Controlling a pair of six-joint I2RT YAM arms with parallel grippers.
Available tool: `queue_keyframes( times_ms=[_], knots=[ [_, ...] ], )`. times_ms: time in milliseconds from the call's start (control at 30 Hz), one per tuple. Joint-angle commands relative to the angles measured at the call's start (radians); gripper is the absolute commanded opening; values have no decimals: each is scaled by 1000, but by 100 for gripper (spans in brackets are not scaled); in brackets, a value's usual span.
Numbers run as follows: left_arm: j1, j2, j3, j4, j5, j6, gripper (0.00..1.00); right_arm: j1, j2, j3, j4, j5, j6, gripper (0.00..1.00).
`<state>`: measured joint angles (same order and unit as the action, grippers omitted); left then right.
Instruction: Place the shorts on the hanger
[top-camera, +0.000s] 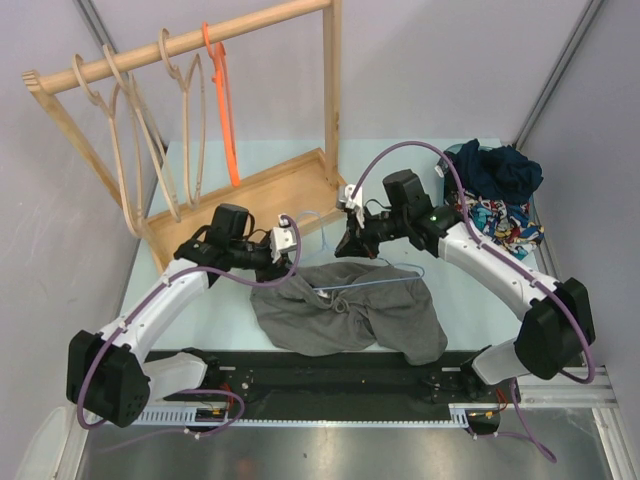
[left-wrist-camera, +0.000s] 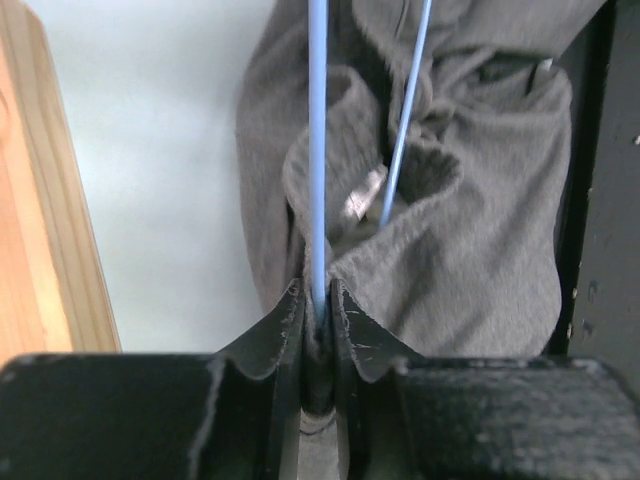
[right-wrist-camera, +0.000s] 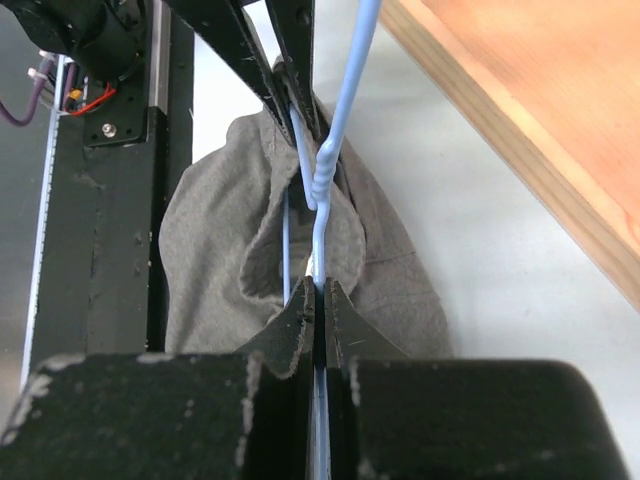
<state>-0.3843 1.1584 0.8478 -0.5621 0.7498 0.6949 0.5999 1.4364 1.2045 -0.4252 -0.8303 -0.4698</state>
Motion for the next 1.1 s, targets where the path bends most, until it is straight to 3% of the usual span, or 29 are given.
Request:
queue_keyframes(
  times_ms=[0,133,233,367,433,467,500,567,667,900,1067],
  knots=[
    [-28,-11,68,123,145,-63,19,1,36,15,98,-47,36,0],
    [-34,-14,62,122,138,-55,16,-9,53,17,118,-55,48,0],
    [-42,-2,71,104,126,-43,0,-9,58,15,137,-46,49,0],
    [-44,4,66,58,105,-12,0,-48,24,17,106,-41,37,1],
    [-44,1,54,51,99,0,0,-74,10,17,100,-43,51,17],
    [-44,3,54,44,95,3,0,-81,-13,17,80,-38,59,53],
    [-44,1,53,39,94,6,0,-90,-25,17,68,-27,69,68],
    [-44,-2,53,24,77,23,0,-130,-53,17,22,43,86,89],
    [-44,-15,45,19,57,55,0,-228,-67,17,-48,62,129,88],
    [-47,-14,54,-25,42,135,0,-285,100,18,-155,171,157,63],
    [-60,-29,54,-28,23,156,0,-253,212,24,-208,236,114,64]
  ],
)
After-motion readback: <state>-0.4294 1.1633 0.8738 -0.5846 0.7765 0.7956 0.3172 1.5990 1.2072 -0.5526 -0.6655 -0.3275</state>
